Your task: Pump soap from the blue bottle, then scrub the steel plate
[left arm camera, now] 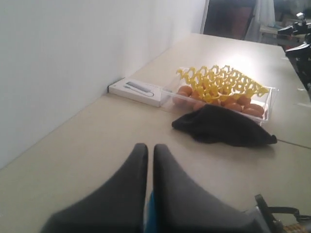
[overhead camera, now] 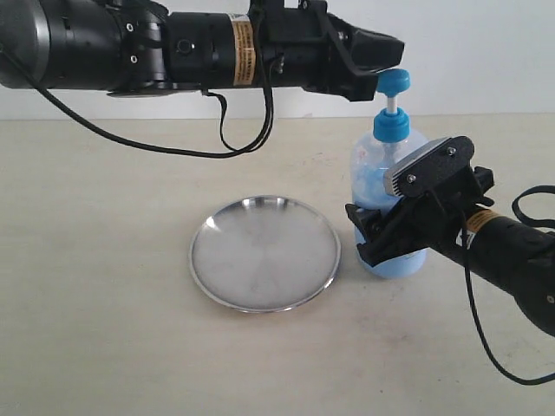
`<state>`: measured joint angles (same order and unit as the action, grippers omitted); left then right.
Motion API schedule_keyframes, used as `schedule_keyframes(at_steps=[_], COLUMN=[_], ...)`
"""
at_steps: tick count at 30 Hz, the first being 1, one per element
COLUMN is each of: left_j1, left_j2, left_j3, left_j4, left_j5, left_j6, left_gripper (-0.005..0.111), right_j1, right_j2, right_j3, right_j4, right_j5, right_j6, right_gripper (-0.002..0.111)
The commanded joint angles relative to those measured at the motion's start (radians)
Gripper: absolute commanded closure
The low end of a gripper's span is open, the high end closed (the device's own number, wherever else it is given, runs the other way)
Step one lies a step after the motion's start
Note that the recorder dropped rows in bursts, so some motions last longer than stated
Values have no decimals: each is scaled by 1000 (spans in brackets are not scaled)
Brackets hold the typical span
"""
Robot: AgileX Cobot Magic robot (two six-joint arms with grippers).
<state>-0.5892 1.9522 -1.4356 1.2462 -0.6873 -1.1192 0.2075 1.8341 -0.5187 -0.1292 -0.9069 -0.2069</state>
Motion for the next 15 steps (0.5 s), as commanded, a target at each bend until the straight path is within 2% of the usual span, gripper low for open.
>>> schedule_keyframes(at_steps=[1,11,15], left_j1=[-5,-5,-5], left_j2=[4,-1,-1], left_j3=[-14,-19,-19], left_j4=[60,60,122], left_j5=[8,-34,-25], left_j6=[-47,-51,-88], left_gripper=[103,103,103], right_j1=[2,2,2], right_j2=[-8,-8,-8], right_j3=[-5,-5,-5], right_j4=[-14,-14,-14], right_j5=[6,6,6], right_j6=[-13,-13,-13], right_gripper=[108,108,108])
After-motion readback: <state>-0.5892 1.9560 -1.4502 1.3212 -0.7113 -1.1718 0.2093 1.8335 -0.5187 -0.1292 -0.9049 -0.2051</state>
